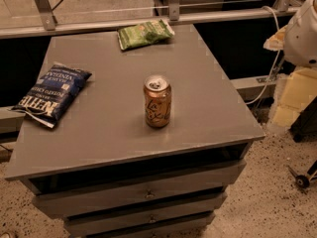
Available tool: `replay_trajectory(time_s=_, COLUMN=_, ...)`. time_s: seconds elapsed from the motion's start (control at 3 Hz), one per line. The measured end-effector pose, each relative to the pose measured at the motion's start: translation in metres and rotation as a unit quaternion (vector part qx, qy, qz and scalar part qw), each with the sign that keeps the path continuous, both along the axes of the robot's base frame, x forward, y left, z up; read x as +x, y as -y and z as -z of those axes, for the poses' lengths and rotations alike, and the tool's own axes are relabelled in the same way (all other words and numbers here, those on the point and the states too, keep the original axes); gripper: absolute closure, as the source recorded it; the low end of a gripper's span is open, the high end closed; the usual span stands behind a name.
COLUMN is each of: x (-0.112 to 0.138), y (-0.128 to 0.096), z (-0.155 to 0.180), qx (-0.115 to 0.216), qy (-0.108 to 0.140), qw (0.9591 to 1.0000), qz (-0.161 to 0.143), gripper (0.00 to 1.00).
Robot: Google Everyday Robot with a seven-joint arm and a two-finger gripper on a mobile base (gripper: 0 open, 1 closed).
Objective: Move orange can near green jalapeno chip bag
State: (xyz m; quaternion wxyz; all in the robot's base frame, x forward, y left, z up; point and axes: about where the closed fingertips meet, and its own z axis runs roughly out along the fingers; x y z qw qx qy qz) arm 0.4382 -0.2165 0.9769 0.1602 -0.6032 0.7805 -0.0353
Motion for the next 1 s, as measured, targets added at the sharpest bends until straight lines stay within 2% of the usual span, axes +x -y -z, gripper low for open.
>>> replay_trajectory(time_s=0.33, x=0.0, y=0.0, z=0.0, qx=0.0, qy=0.0, qw=1.0, qz=0.0, gripper=0.0)
replay_trajectory(time_s=0.67, x=0.013, y=-0.027, z=0.017, qx=0.057, qy=0.001, qw=0.9983, qz=-0.011, gripper=0.0)
replay_trajectory(time_s=1.0, x=0.03, y=-0.067, z=0.035, qx=0.131, qy=0.001, qw=0.9908, qz=-0.033, gripper=0.0)
